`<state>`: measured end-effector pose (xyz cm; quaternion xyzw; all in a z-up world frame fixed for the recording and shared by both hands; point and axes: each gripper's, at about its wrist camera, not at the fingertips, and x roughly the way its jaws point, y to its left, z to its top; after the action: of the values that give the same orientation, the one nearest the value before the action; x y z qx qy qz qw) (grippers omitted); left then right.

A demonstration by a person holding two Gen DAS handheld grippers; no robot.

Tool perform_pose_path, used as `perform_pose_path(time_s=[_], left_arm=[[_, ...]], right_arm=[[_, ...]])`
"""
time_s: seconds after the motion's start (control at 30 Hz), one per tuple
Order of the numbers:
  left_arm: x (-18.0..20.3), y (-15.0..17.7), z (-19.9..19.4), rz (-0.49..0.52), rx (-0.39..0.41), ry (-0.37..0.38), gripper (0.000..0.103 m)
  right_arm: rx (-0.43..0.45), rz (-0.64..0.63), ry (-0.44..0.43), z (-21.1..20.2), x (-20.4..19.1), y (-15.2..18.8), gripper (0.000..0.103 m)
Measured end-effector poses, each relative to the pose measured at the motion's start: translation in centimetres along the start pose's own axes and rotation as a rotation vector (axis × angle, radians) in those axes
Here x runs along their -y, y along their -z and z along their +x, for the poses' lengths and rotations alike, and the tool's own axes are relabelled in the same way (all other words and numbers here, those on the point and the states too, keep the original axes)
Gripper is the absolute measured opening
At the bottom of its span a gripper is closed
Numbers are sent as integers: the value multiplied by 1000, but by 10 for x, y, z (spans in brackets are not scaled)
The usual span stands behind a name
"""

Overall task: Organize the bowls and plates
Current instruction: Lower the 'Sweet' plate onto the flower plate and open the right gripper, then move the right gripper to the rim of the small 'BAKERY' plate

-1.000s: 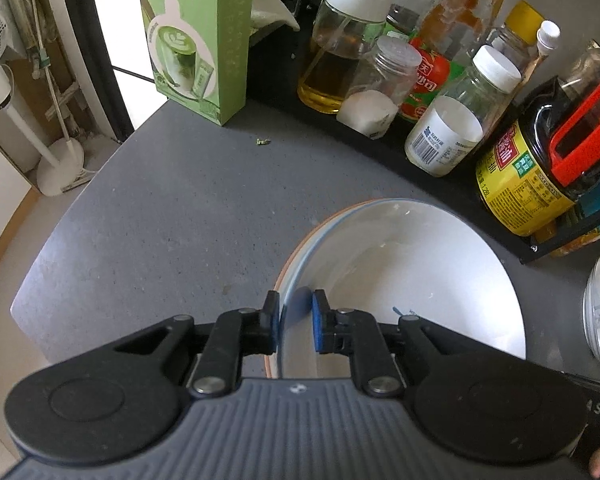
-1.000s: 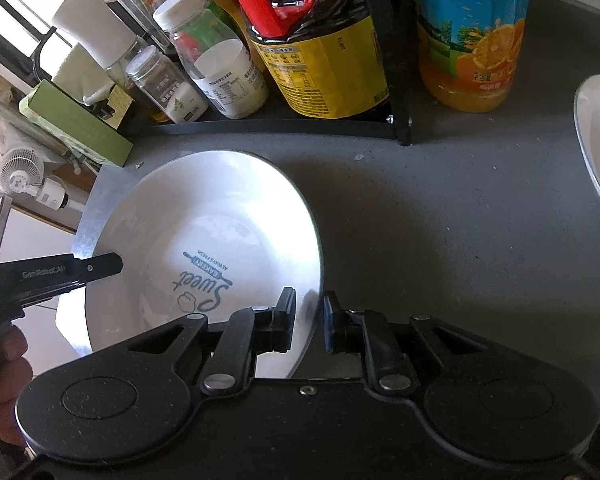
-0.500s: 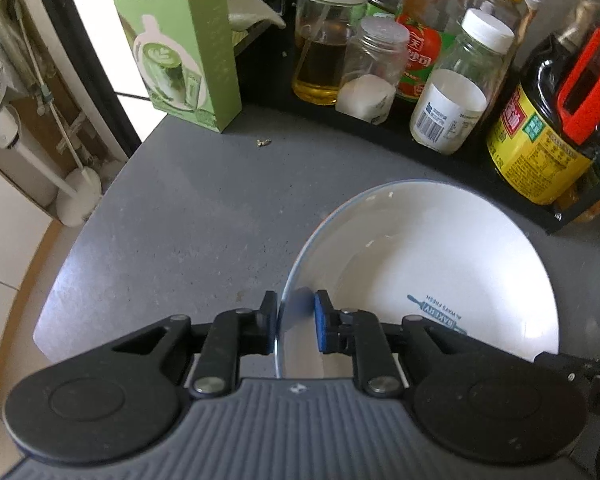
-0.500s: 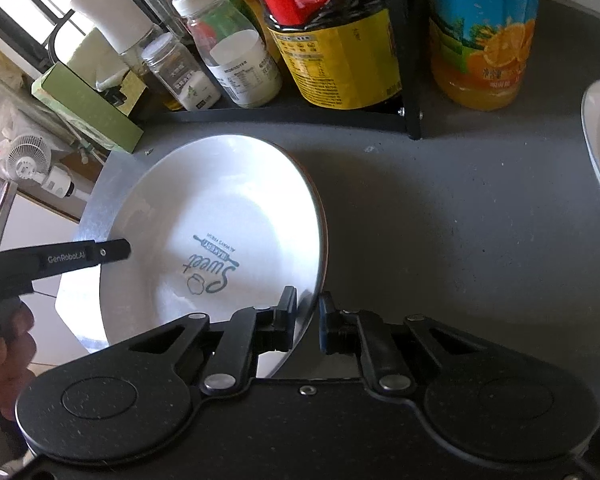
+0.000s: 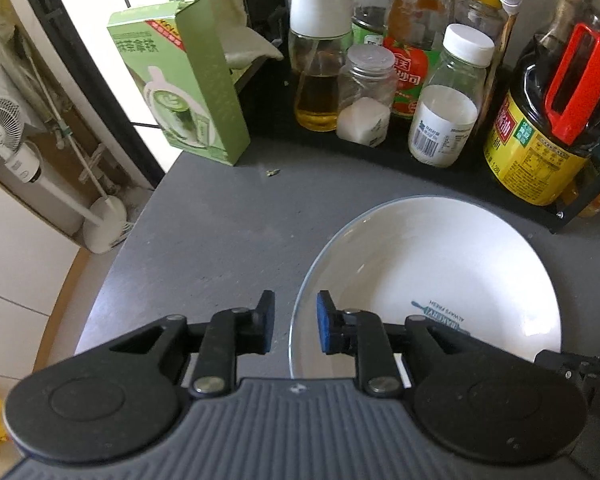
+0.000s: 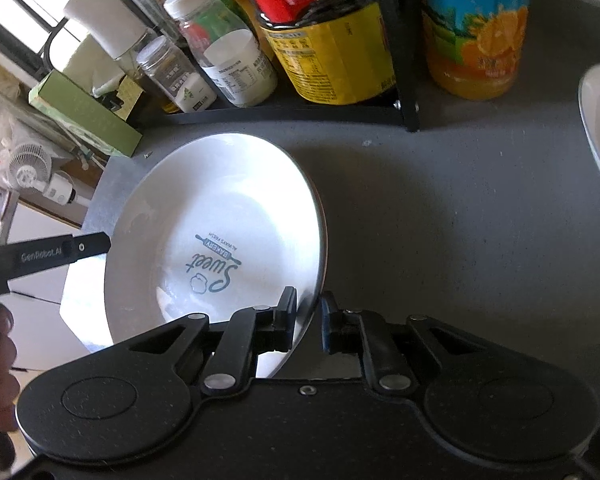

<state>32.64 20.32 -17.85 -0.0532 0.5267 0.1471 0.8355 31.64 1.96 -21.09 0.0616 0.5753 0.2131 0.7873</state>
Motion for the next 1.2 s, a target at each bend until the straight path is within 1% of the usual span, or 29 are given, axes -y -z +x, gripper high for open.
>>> perform_pose_path(time_s=[0.07,0.1,0.13,0.17,0.23,0.27,0.3,0.37,0.4,0.43,0.47,0.57,0.63,0.8,0.97,1.07,1.13,1.2], left_arm=[[0,0,-4,-14,-1,-4,31],[1,0,-6,-18,1,-7,34],[2,1,-10,-21,5,-8,41],[5,1,-14,-24,12,-5,47],[11,2,-21,-30,30,6,54],[15,2,-25,-33,38,14,59],[19,3,-28,-35,45,21,60],[28,3,-35,-41,57,39,69],[34,4,-38,-44,62,45,71],[40,4,-42,-43,71,54,74],[46,4,-46,-39,80,62,77],[67,6,-56,-17,95,85,79],[78,7,-63,-9,104,107,79],[106,11,-75,15,113,143,82],[128,16,-84,27,125,175,82],[143,20,-92,42,152,197,82],[152,21,-95,51,158,210,82],[160,22,-98,53,167,220,82]], right_arm=[[10,2,-10,-7,2,1,23],[22,5,-16,-12,3,1,32],[38,5,-17,-18,6,1,38],[55,4,-12,-24,8,0,42],[82,7,-1,-34,15,0,56],[97,13,6,-41,20,1,59],[110,15,12,-47,24,1,64],[136,16,22,-58,33,1,67],[151,18,30,-65,37,2,71],[164,24,35,-71,43,2,78],[179,38,35,-78,48,2,80],[228,86,30,-99,67,4,84],[259,103,38,-109,77,6,90],[306,121,75,-130,102,12,91],[344,165,88,-146,126,21,94],[366,170,94,-157,137,27,95],[383,166,89,-163,142,30,98],[396,164,91,-169,146,33,99]])
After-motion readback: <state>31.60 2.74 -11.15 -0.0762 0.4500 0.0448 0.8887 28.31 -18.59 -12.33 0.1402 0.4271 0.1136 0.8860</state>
